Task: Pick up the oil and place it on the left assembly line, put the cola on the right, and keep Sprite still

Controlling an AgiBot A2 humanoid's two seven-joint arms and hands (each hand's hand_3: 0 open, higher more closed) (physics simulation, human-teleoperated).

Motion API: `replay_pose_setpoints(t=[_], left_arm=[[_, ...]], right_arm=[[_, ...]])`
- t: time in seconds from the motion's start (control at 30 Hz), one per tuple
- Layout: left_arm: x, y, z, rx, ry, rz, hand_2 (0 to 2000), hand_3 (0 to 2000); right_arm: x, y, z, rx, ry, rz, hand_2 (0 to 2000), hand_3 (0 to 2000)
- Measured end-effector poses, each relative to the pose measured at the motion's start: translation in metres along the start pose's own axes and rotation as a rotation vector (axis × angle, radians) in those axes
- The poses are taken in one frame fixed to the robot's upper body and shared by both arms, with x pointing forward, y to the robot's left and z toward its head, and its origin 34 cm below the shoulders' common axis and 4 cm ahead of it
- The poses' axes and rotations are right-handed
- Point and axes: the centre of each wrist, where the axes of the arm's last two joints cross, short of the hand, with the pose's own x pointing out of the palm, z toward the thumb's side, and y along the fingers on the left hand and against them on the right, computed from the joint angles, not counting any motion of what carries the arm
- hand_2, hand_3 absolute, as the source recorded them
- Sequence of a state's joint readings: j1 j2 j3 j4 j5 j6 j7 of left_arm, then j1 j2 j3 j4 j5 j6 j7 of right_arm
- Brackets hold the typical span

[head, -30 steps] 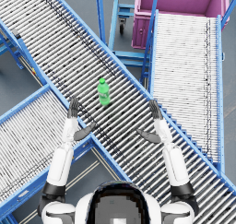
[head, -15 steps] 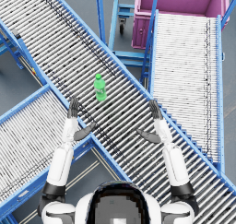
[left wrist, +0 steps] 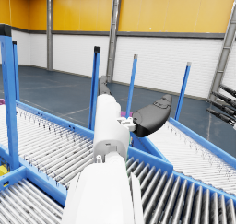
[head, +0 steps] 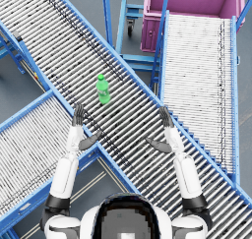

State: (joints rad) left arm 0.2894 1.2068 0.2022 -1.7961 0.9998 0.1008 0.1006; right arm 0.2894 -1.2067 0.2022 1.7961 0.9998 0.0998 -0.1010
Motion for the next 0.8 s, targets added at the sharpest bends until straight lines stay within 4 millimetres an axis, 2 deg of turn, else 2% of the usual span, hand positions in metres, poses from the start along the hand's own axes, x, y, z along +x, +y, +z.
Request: replay_pose_setpoints(t=[0.8], left_arm=[[0.0000,0.0000,0.0000,0.000,0.000,0.000,0,0]], right_arm=[[0.0000,0.0000,0.0000,0.000,0.000,0.000,0,0]])
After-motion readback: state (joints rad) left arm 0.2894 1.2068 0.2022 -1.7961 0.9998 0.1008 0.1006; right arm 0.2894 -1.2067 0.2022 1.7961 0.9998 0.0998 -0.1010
